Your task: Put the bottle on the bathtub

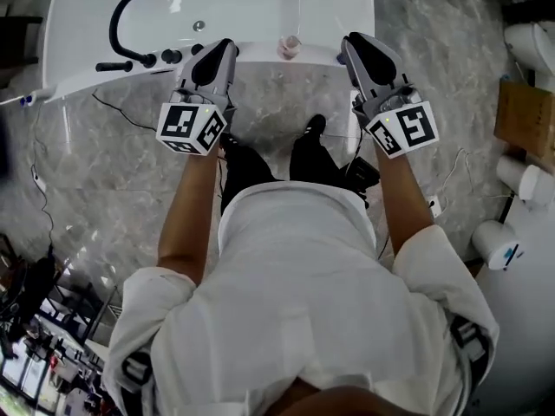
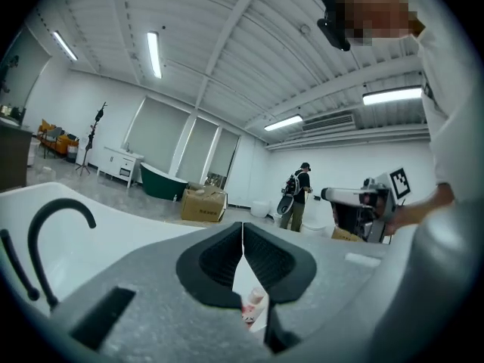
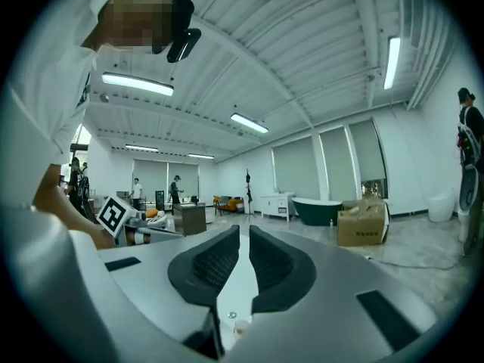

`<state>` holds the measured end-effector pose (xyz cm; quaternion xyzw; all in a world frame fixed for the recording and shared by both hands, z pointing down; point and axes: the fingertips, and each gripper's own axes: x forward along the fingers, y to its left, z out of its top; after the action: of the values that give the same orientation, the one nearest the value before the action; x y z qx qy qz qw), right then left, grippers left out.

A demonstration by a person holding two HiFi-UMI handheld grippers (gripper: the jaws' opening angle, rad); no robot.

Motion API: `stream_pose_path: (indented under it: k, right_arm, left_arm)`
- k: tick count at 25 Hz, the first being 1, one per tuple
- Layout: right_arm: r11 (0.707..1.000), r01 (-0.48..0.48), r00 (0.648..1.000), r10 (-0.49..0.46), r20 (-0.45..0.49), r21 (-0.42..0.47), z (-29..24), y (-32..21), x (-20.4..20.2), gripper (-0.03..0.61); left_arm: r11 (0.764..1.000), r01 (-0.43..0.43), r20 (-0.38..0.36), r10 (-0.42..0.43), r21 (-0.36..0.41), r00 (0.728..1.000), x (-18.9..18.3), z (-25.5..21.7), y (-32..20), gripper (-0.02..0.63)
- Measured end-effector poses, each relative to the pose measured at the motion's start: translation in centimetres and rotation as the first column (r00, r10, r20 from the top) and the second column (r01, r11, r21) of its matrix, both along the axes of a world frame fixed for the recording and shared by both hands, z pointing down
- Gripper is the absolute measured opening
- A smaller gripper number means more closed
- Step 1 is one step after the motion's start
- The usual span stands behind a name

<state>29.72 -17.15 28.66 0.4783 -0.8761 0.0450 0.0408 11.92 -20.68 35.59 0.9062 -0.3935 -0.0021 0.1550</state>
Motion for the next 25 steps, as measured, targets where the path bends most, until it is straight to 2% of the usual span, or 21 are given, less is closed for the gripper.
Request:
stream_pose_path:
  k: [6,8,10,15,19,25]
  right_arm:
    - [0.988,0.02,1.0,-0.019,-0.01,0.151,-10.7,-0.2,0.7,0.026]
    - [0.979,0.018,1.0,-0.018,-0.006,0.204,-13.1,-0.4,0.5,0.021]
    - [0.974,0.009,1.0,-0.009,0.0,0.227,-14.7,-0.1,0.3,0.02]
    - [0.962,-0.037,0.999,0.04,-0.006,0.27,-17.5,0.3,1.4,0.017]
    - [0.957,-0.082,0.996,0.086,-0.003,0.279,-17.5,0.7,2.0,0.015]
    - [0.943,-0.149,0.989,0.149,0.023,0.297,-16.6,0.5,2.1,0.014]
  left_arm:
    - [0.992,-0.015,-0.045,0.021,0.129,0.999,0.2,-10.0,0.1,0.018]
    - [0.981,-0.007,-0.047,0.017,0.194,0.999,-1.0,-13.1,-0.5,0.018]
    - [0.974,0.008,-0.05,0.003,0.224,0.999,-2.8,-15.0,-0.4,0.018]
    - [0.963,0.077,-0.037,-0.069,0.259,0.997,-7.0,-18.5,-0.2,0.018]
    - [0.954,0.149,-0.024,-0.148,0.261,0.989,-9.9,-19.3,0.5,0.018]
    - [0.951,0.184,-0.01,-0.187,0.248,0.982,-11.3,-18.7,0.7,0.018]
